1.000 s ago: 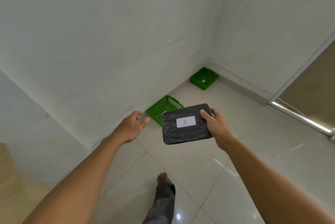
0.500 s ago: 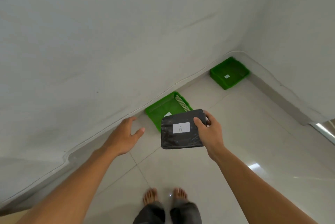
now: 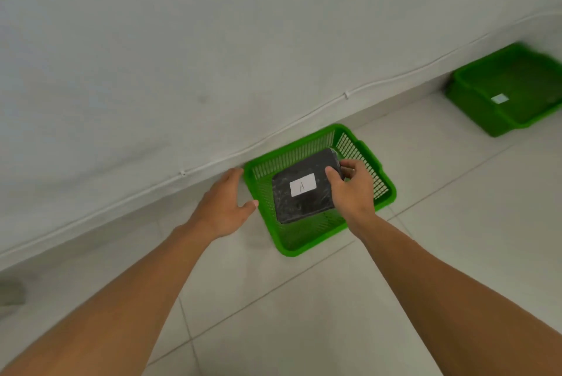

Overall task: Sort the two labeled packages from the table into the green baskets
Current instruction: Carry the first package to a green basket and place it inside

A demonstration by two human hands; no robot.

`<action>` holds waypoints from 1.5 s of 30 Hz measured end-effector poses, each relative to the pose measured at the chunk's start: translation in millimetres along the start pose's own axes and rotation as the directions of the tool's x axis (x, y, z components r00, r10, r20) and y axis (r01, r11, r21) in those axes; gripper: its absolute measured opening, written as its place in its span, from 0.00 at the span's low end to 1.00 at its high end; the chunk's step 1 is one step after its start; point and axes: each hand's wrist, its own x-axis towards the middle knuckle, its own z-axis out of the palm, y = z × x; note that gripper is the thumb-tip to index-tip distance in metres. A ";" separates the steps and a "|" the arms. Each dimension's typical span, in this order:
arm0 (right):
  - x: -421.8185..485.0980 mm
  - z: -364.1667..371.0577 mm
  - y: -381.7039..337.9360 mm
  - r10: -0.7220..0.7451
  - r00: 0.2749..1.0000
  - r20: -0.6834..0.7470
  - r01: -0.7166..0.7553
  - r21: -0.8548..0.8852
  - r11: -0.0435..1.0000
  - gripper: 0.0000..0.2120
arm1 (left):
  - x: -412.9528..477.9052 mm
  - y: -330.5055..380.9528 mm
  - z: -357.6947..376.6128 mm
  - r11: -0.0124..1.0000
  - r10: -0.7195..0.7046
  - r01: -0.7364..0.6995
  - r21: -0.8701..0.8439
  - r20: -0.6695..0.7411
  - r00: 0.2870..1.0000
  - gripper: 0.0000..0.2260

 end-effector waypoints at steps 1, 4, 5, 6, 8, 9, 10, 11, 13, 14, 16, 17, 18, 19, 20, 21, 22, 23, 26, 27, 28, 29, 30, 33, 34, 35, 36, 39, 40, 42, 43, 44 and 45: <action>19.2 15.2 21.0 -0.022 1.000 0.006 0.022 -0.010 1.000 0.12 | 18.7 -13.6 18.1 1.000 0.013 -0.013 -0.003 -0.009 1.000 0.37; 59.5 49.2 58.1 -0.045 0.999 0.018 0.045 0.005 0.999 0.11 | 58.3 -45.8 52.8 0.999 0.031 -0.031 -0.016 -0.021 0.999 0.39; 72.1 61.0 69.4 -0.043 0.999 0.023 0.042 0.009 0.999 0.11 | 68.5 -55.5 62.9 0.999 0.032 -0.033 -0.018 -0.030 0.999 0.39; 84.0 71.9 79.3 -0.043 0.999 0.028 0.042 0.008 0.999 0.11 | 75.8 -62.5 70.7 0.999 0.032 -0.033 -0.020 -0.037 0.999 0.38; 102.6 89.0 95.6 -0.046 0.998 0.032 0.046 0.000 0.999 0.13 | 83.7 -75.2 85.4 1.000 0.020 -0.021 -0.015 -0.053 0.998 0.36; 108.8 94.9 100.6 -0.058 0.998 0.030 0.058 -0.010 0.998 0.14 | 85.5 -80.9 91.7 1.000 0.016 -0.017 -0.013 -0.063 0.998 0.36; 114.0 100.1 105.8 -0.081 0.996 0.026 0.082 -0.039 0.996 0.15 | 85.9 -86.1 96.9 1.000 0.006 -0.008 -0.026 -0.063 0.998 0.36; 118.0 104.3 111.2 -0.104 0.994 0.024 0.105 -0.078 0.991 0.16 | 85.2 -89.6 100.9 0.999 0.006 -0.009 -0.049 -0.061 0.998 0.36; 122.7 108.9 121.4 -0.123 0.992 0.032 0.126 -0.176 0.976 0.19 | 85.0 -93.5 105.3 0.995 -0.003 -0.002 -0.101 -0.048 0.999 0.36; 122.5 110.2 124.5 -0.126 0.991 0.042 0.132 -0.226 0.965 0.21 | 84.5 -94.4 105.9 0.993 -0.013 0.008 -0.118 -0.042 0.999 0.37; 122.7 110.8 129.2 -0.160 0.985 0.064 0.172 -0.378 0.910 0.25 | 83.3 -95.5 105.9 0.991 0.002 -0.008 -0.131 -0.042 0.999 0.37; 123.7 110.5 130.2 -0.186 0.980 0.071 0.198 -0.472 0.859 0.27 | 83.2 -95.1 105.1 0.990 0.011 -0.017 -0.137 -0.044 0.999 0.37; 125.2 110.7 129.8 -0.210 0.975 0.073 0.215 -0.545 0.810 0.29 | 83.8 -95.7 104.0 0.990 0.015 -0.021 -0.140 -0.044 0.999 0.37; 127.1 111.3 128.3 -0.221 0.972 0.078 0.223 -0.589 0.777 0.30 | 84.7 -96.0 102.9 0.990 0.023 -0.029 -0.138 -0.042 0.999 0.37; 128.9 112.6 126.6 -0.211 0.973 0.090 0.222 -0.606 0.764 0.31 | 85.7 -96.6 102.0 0.991 0.032 -0.037 -0.132 -0.037 0.999 0.37; 129.6 114.4 124.8 -0.194 0.976 0.102 0.215 -0.612 0.761 0.32 | 86.1 -96.4 100.8 0.991 0.043 -0.047 -0.127 -0.034 0.998 0.37; 129.3 116.6 123.2 -0.177 0.978 0.109 0.206 -0.617 0.759 0.33 | 87.3 -96.7 99.6 0.991 0.052 -0.056 -0.123 -0.033 0.998 0.37; 127.6 118.8 121.7 -0.172 0.979 0.111 0.203 -0.634 0.746 0.33 | 88.0 -96.0 97.9 0.990 0.061 -0.064 -0.122 -0.031 0.998 0.37; 115.2 121.2 113.2 -0.202 0.971 0.129 0.233 -0.701 0.674 0.34 | 88.4 -92.9 91.2 0.993 0.075 -0.078 -0.089 -0.029 0.997 0.36; 110.3 120.6 108.7 -0.206 0.967 0.151 0.251 -0.704 0.664 0.34 | 87.6 -90.4 88.6 0.995 0.072 -0.074 -0.067 -0.026 0.997 0.36; 105.3 119.1 103.1 -0.210 0.962 0.175 0.271 -0.704 0.656 0.33 | 86.0 -87.1 85.5 0.997 0.063 -0.064 -0.050 -0.023 0.998 0.36; 100.0 116.6 96.7 -0.215 0.957 0.193 0.288 -0.707 0.646 0.31 | 83.5 -82.5 81.7 0.998 0.049 -0.050 -0.041 -0.017 0.999 0.36; 94.0 112.3 89.5 -0.218 0.954 0.204 0.298 -0.713 0.634 0.30 | 79.9 -76.5 76.9 0.998 0.038 -0.039 -0.040 -0.014 0.999 0.36; 69.3 91.9 60.2 -0.209 0.949 0.235 0.314 -0.713 0.627 0.29 | 60.0 -51.8 53.8 0.999 0.028 -0.028 -0.031 -0.010 1.000 0.36; 59.2 82.4 47.5 -0.203 0.944 0.259 0.328 -0.705 0.629 0.29 | 50.0 -41.8 43.0 0.999 0.019 -0.019 -0.028 -0.003 1.000 0.36; 48.2 71.3 32.8 -0.198 0.938 0.285 0.344 -0.694 0.632 0.29 | 38.6 -30.1 29.9 1.000 0.006 -0.006 -0.026 0.005 1.000 0.36; 36.8 58.6 16.4 -0.193 0.931 0.309 0.358 -0.680 0.640 0.28 | 26.1 -17.5 15.2 1.000 -0.011 0.011 -0.026 0.010 1.000 0.35; -1.5 16.9 -43.1 -0.186 0.909 0.374 0.398 -0.639 0.659 0.26 | -18.9 25.7 -37.3 0.998 -0.059 0.060 -0.029 0.010 0.998 0.35; -17.0 2.9 -67.1 -0.186 0.901 0.393 0.410 -0.626 0.663 0.26 | -37.0 42.8 -58.2 0.997 -0.071 0.071 -0.039 0.011 0.997 0.35; -51.4 -23.2 -121.0 -0.182 0.890 0.419 0.423 -0.606 0.673 0.25 | -75.3 78.2 -103.9 0.992 -0.099 0.100 -0.079 0.006 0.995 0.34; -70.4 -35.2 -150.0 -0.183 0.883 0.432 0.431 -0.593 0.680 0.25 | -95.6 96.3 -128.8 0.989 -0.114 0.113 -0.100 -0.007 0.993 0.34; -90.2 -46.4 -178.9 -0.190 0.875 0.446 0.443 -0.576 0.687 0.24 | -115.7 114.4 -153.8 0.986 -0.124 0.120 -0.117 -0.026 0.992 0.34; -110.0 -56.4 -207.9 -0.201 0.865 0.460 0.457 -0.557 0.693 0.24 | -135.4 132.2 -179.1 0.983 -0.134 0.126 -0.132 -0.049 0.990 0.34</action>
